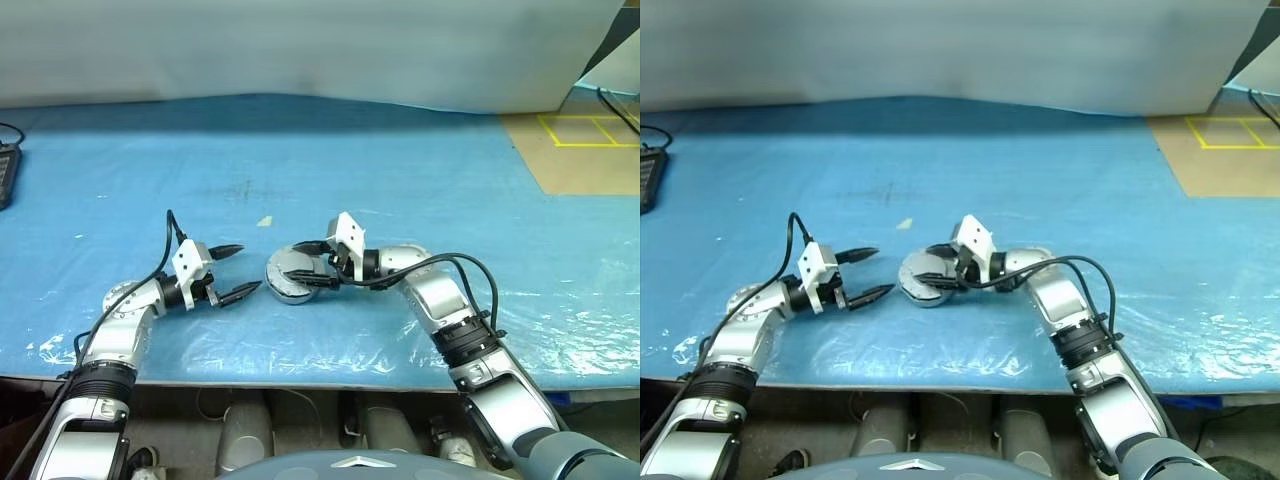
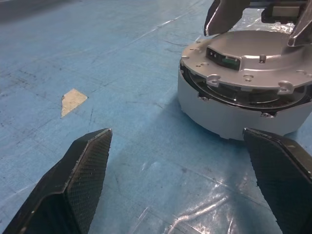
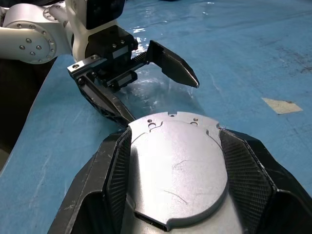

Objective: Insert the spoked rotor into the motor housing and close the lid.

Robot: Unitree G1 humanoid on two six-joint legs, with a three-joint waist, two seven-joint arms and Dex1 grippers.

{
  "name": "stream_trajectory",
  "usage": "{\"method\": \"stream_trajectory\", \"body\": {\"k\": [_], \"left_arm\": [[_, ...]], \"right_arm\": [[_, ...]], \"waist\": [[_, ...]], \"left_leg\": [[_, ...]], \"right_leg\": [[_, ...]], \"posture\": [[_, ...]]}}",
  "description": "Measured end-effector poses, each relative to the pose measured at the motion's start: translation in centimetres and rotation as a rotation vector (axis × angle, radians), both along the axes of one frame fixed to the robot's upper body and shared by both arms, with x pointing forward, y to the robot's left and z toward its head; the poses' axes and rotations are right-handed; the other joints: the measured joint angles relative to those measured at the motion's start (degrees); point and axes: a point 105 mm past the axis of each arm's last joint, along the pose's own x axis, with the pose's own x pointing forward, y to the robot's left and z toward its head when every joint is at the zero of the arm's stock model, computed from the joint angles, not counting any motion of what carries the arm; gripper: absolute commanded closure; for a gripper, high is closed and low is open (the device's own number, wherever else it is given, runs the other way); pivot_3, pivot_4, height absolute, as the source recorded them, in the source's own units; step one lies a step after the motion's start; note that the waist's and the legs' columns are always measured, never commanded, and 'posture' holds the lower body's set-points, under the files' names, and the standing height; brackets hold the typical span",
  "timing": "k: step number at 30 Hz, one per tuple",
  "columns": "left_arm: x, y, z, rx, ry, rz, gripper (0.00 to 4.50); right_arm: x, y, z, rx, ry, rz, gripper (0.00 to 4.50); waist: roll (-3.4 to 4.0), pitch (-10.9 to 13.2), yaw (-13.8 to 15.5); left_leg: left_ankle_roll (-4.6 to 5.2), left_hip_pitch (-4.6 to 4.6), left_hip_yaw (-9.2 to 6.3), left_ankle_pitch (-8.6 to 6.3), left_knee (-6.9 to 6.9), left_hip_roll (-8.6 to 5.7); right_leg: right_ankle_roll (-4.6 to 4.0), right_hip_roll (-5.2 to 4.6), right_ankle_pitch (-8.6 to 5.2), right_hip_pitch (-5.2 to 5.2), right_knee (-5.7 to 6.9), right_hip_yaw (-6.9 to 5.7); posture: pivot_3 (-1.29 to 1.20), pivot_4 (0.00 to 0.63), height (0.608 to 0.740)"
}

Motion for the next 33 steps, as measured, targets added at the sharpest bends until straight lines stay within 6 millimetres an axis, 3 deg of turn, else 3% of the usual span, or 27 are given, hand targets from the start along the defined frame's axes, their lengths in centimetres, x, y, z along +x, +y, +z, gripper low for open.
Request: {"method": "stream_trajectory", "body": {"k": [3, 29, 33], "left_arm": [[-0.08, 0.01, -0.04, 0.001, 0.002, 0.0, 0.0], [-0.26, 0.49, -0.14, 0.016, 0.009, 0.011, 0.0], [-0.21, 0.53, -0.12, 0.015, 0.007, 0.018, 0.0]], "right_arm": [[0.01, -0.12, -0.34, -0.016, 0.001, -0.008, 0.01], [0.6, 0.4, -0.68, -0.031, -0.054, -0.028, 0.01], [0.55, 0.43, -0.71, -0.031, -0.052, -0.022, 0.92]], "waist": [[0.0, 0.0, 0.0], [0.0, 0.0, 0.0], [0.0, 0.0, 0.0]], "left_leg": [[0.0, 0.0, 0.01, 0.0, 0.0, 0.0], [0.0, 0.08, 0.04, 0.0, 0.01, 0.0], [0.01, 0.08, 0.05, 0.0, 0.01, 0.0]], "right_leg": [[0.0, 0.0, 0.0, 0.01, 0.0, 0.0], [0.0, 0.0, 0.0, 0.03, 0.04, 0.01], [0.0, 0.0, 0.0, 0.03, 0.05, 0.01]], "posture": [[0.0, 0.15, 0.74], [0.0, 0.15, 0.74], [0.0, 0.15, 0.74]]}}
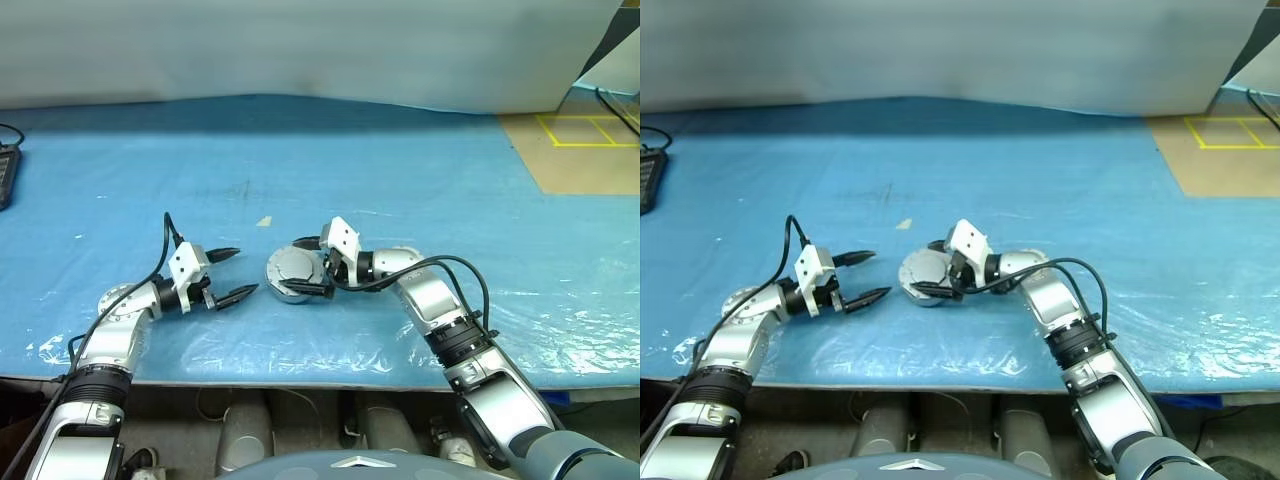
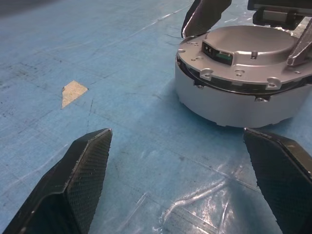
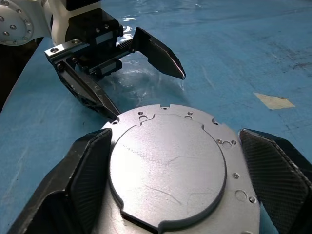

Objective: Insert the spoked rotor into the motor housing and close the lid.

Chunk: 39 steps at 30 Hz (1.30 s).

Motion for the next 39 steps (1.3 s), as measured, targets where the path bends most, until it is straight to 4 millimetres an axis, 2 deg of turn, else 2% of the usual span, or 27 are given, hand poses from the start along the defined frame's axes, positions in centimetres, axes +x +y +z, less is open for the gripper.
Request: {"method": "stream_trajectory", "body": {"k": [1, 2, 30, 39], "left_arm": [[0.0, 0.01, -0.01, 0.0, 0.0, 0.001, 0.0], [0.02, 0.02, -0.01, 0.0, 0.0, 0.003, 0.0], [-0.16, 0.18, -0.32, 0.001, 0.009, 0.012, 0.0], [-0.18, 0.18, -0.35, 0.001, 0.01, 0.012, 0.0]], "right_arm": [[-0.1, 0.1, -0.01, 0.001, 0.002, 0.008, 1.32], [-0.12, 0.14, -0.01, 0.001, 0.001, 0.009, 1.53], [0.6, 0.7, 0.11, -0.018, 0.03, -0.049, 1.53], [0.49, 0.78, 0.53, 0.0, 0.081, -0.063, 1.53]], "waist": [[0.0, 0.0, 0.0], [0.0, 0.0, 0.0], [0.0, 0.0, 0.0], [0.0, 0.0, 0.0]], "left_leg": [[0.0, 0.0, 0.0, 0.0, 0.0, 0.0], [0.0, 0.0, 0.0, 0.0, 0.0, 0.0], [0.0, 0.32, -0.05, 0.0, 0.0, 0.0], [-0.01, 0.29, -0.07, -0.01, -0.04, 0.0]], "right_leg": [[0.0, 0.0, 0.0, 0.0, 0.01, 0.0], [0.0, 0.0, 0.0, 0.0, 0.01, 0.0], [0.37, 0.0, -0.21, 0.25, 0.04, 0.03], [0.12, 0.0, -0.08, 0.23, 0.0, 0.04]], "posture": [[0.0, 0.15, 0.74], [0.0, 0.15, 0.74], [0.0, 0.15, 0.74], [0.0, 0.15, 0.74]]}}
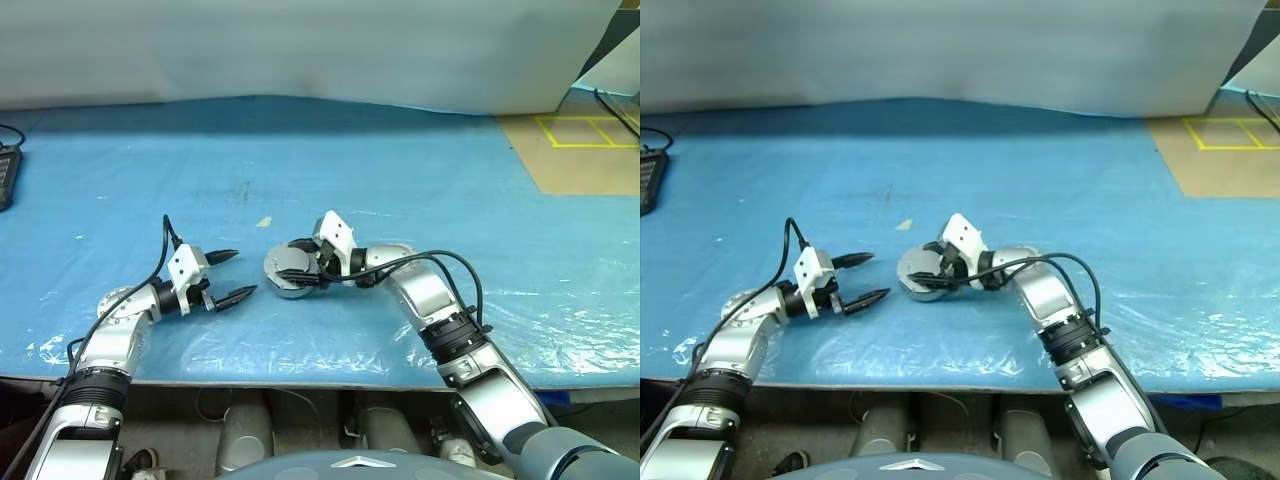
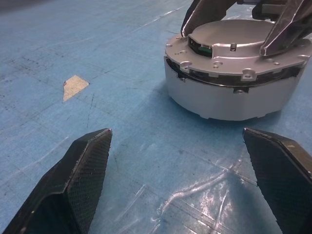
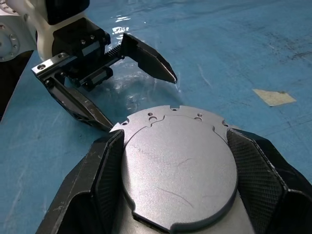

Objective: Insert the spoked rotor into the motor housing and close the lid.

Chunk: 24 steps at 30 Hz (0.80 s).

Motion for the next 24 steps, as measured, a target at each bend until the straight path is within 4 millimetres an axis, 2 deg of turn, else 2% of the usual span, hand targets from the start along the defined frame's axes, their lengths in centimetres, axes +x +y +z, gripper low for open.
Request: {"method": "stream_trajectory", "body": {"k": [3, 24], "left_arm": [[0.0, 0.0, 0.0, 0.0, 0.0, 0.0, 0.0], [0.16, 0.14, -0.01, -0.017, 0.019, 0.021, 0.0]], "right_arm": [[0.13, 0.04, -0.1, -0.006, 0.0, -0.016, 1.53], [0.12, 0.01, -0.94, -0.069, -0.062, -0.003, 1.53]], "waist": [[0.0, 0.0, 0.0], [0.0, 0.0, 0.0]], "left_leg": [[0.0, 0.0, -0.01, 0.0, 0.0, 0.0], [0.0, 0.25, -0.13, -0.01, 0.0, -0.02]], "right_leg": [[0.24, 0.0, -0.14, 0.0, 0.0, 0.0], [0.28, -0.03, -0.16, 0.22, 0.0, 0.02]], "posture": [[0.0, 0.15, 0.74], [0.0, 0.15, 0.74]]}}
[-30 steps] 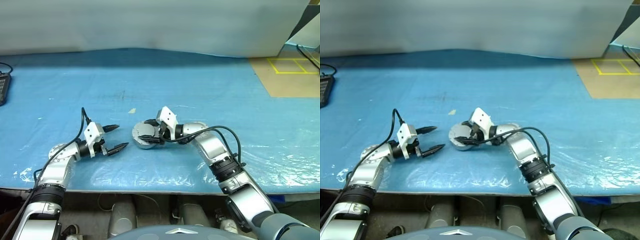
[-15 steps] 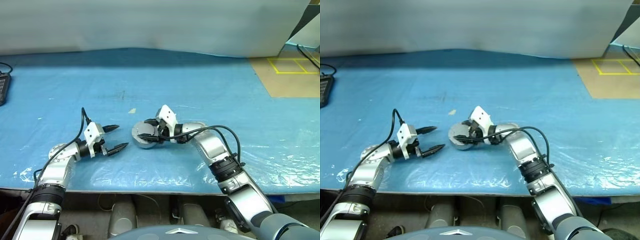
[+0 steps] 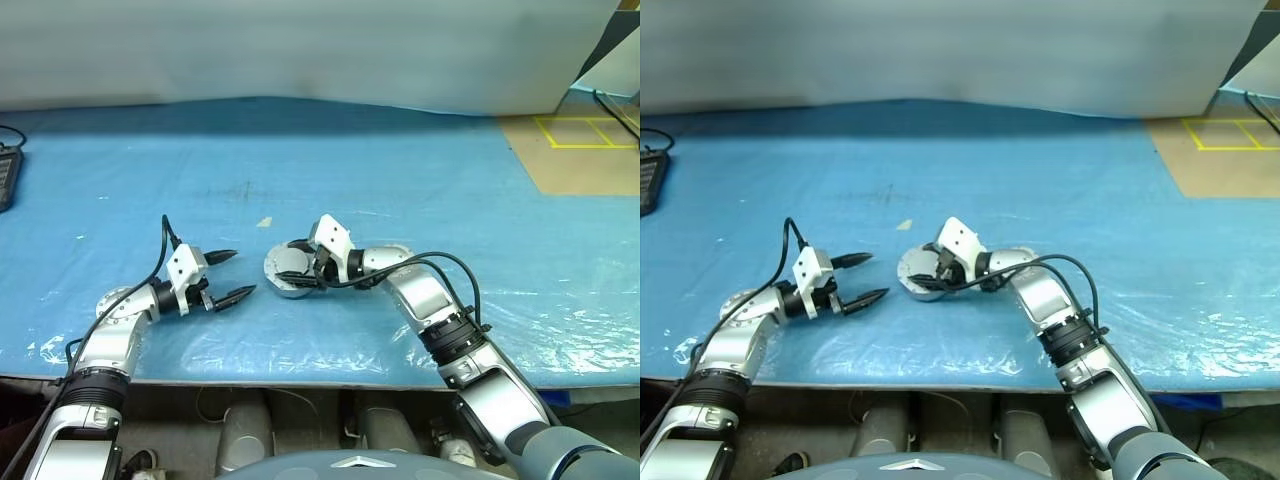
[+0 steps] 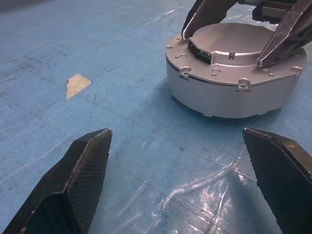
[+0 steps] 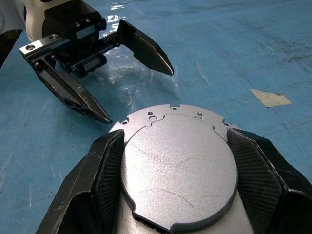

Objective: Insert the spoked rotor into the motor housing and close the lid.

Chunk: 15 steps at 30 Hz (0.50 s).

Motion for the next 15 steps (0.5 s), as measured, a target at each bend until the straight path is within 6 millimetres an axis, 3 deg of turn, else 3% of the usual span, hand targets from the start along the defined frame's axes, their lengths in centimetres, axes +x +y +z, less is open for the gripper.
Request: {"method": "stream_trajectory", "body": {"k": [7, 11, 15], "left_arm": [[1.2, -0.6, 2.3, -0.128, -0.002, 0.045, 0.0], [1.2, -1.0, 2.5, -0.178, 0.041, 0.038, 0.89], [0.8, -1.5, 2.6, -0.193, 0.07, -0.008, 2.29]], "right_arm": [[0.2, -0.1, -0.3, -0.014, -0.004, 0.011, 1.53], [0.1, -0.1, -0.3, -0.013, -0.006, 0.014, 1.53], [0.1, -0.1, -0.3, -0.013, -0.008, 0.017, 1.53]], "waist": [[0.0, 0.0, 0.0], [0.0, 0.0, 0.0], [0.0, 0.0, 0.0]], "left_leg": [[0.01, 0.23, -0.07, 0.0, 0.0, -0.01], [0.01, 0.23, -0.09, 0.0, 0.0, -0.02], [0.01, 0.23, -0.09, 0.0, -0.02, -0.02]], "right_leg": [[0.02, -0.01, -0.01, 0.2, 0.0, 0.0], [0.02, -0.01, -0.01, 0.21, -0.01, 0.02], [0.02, -0.01, -0.01, 0.2, -0.01, 0.02]], "posture": [[0.0, 0.15, 0.74], [0.0, 0.15, 0.74], [0.0, 0.15, 0.74]]}}
